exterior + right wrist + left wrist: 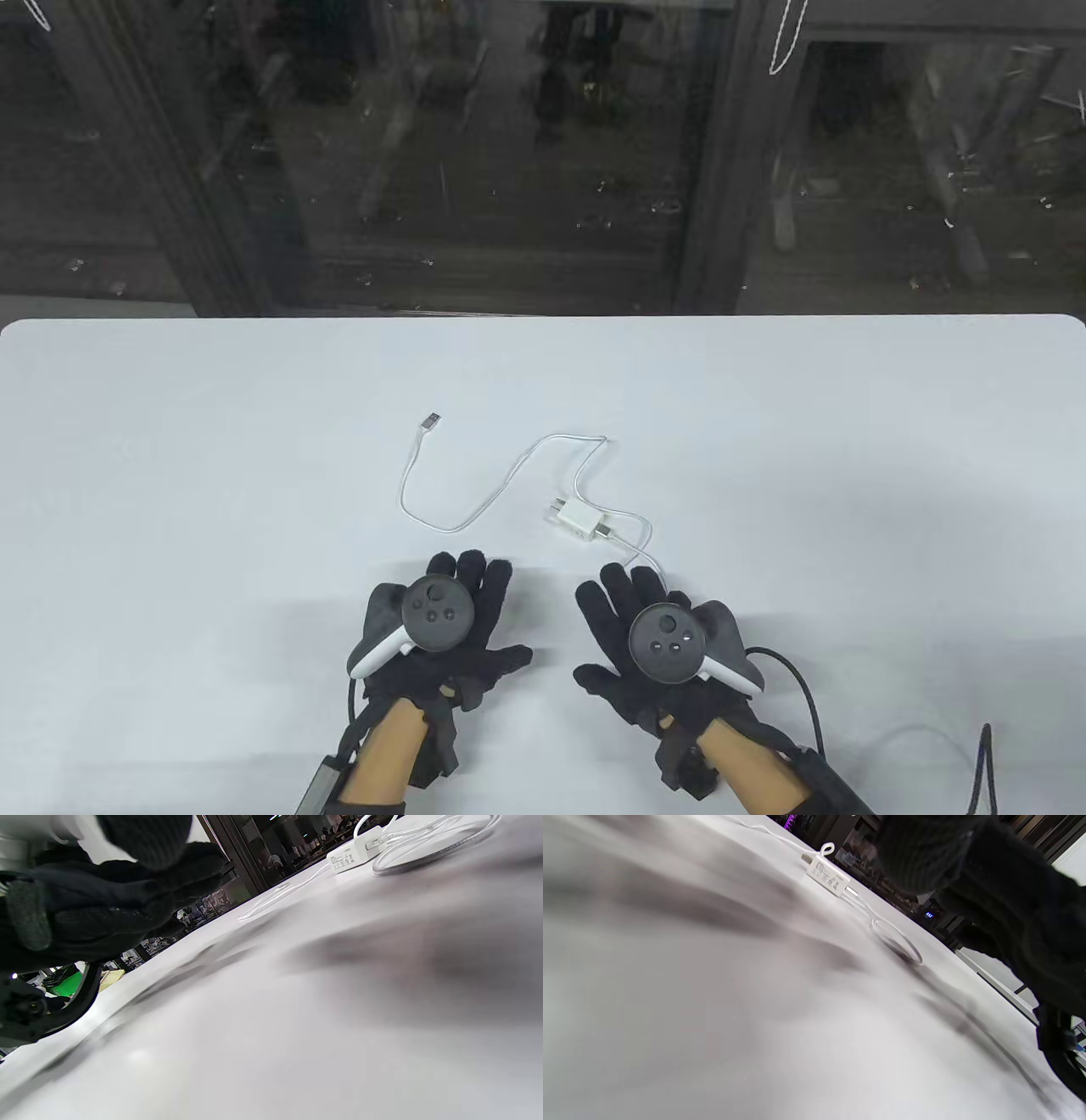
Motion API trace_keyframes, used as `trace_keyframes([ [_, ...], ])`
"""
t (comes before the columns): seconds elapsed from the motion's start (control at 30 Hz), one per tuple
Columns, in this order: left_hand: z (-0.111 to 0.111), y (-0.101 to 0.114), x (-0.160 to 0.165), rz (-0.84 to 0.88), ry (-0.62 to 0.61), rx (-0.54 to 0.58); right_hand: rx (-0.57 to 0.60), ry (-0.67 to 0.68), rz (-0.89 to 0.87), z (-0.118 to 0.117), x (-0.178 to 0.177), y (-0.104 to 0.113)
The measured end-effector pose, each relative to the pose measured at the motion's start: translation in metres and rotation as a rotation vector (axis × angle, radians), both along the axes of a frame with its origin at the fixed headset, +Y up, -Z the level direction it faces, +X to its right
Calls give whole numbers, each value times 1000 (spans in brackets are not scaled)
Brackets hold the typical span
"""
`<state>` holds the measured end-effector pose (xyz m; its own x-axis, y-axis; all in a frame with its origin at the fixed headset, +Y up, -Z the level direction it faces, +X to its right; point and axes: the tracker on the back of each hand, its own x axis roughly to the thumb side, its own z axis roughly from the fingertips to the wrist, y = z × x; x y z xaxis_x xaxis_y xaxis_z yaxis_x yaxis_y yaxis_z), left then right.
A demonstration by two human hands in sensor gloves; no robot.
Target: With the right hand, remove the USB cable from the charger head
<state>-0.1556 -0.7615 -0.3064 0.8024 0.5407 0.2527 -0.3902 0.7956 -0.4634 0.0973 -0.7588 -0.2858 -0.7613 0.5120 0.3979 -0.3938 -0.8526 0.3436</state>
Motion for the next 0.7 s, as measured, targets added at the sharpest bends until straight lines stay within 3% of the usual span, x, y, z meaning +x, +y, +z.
trace_keyframes([
  [0.7,-1,4,2,73,-21,15,-23,-3,-2,-4,1,-7],
])
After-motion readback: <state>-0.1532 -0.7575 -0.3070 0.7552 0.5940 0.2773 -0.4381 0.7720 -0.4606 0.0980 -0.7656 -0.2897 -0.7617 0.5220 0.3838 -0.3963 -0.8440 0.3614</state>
